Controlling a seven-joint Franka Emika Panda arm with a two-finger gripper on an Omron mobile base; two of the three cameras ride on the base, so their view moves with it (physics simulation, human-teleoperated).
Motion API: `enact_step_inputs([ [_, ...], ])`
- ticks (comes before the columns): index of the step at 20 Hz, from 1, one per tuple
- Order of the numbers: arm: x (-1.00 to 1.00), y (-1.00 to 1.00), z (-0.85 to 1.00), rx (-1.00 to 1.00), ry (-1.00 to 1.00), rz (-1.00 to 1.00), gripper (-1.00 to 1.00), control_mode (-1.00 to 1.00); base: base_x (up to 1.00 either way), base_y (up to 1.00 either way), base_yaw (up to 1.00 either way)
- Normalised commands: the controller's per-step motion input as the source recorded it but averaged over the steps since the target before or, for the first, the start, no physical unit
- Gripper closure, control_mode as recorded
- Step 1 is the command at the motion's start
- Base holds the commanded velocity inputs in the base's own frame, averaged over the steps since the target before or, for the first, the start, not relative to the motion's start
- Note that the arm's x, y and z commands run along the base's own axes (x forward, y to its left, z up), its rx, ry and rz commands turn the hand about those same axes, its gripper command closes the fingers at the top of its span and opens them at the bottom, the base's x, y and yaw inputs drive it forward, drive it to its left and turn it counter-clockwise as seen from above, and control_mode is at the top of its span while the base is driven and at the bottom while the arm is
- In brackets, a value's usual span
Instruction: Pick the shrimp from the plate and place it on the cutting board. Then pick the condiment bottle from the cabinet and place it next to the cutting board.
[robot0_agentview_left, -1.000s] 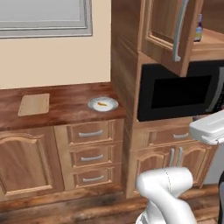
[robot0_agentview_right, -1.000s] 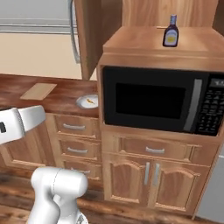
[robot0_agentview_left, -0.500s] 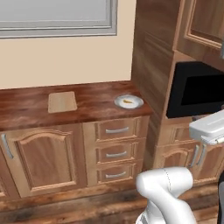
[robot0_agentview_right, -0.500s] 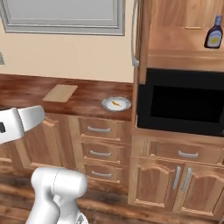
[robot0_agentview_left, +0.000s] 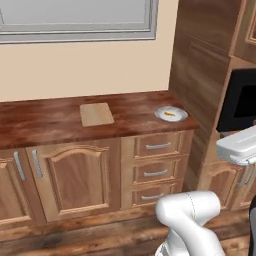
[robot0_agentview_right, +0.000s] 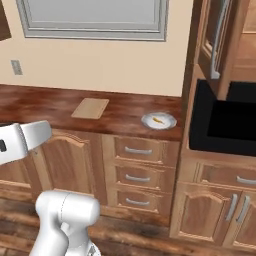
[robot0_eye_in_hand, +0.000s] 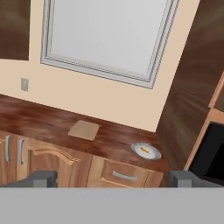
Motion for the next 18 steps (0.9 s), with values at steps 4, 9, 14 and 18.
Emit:
enact_step_inputs([
  [4, 0.00, 0.00, 0.00, 0.00, 0.00, 0.00, -1.00, 1.00, -0.13, 0.63, 0.00],
  [9, 0.00, 0.00, 0.00, 0.00, 0.00, 0.00, -1.00, 1.00, -0.11, 0.62, 0.00],
  [14, 0.00, 0.00, 0.00, 0.00, 0.00, 0.00, -1.00, 1.00, 0.02, 0.49, 0.00],
  [18, 0.00, 0.00, 0.00, 0.00, 0.00, 0.00, -1.00, 1.00, 0.47, 0.12, -0.04],
])
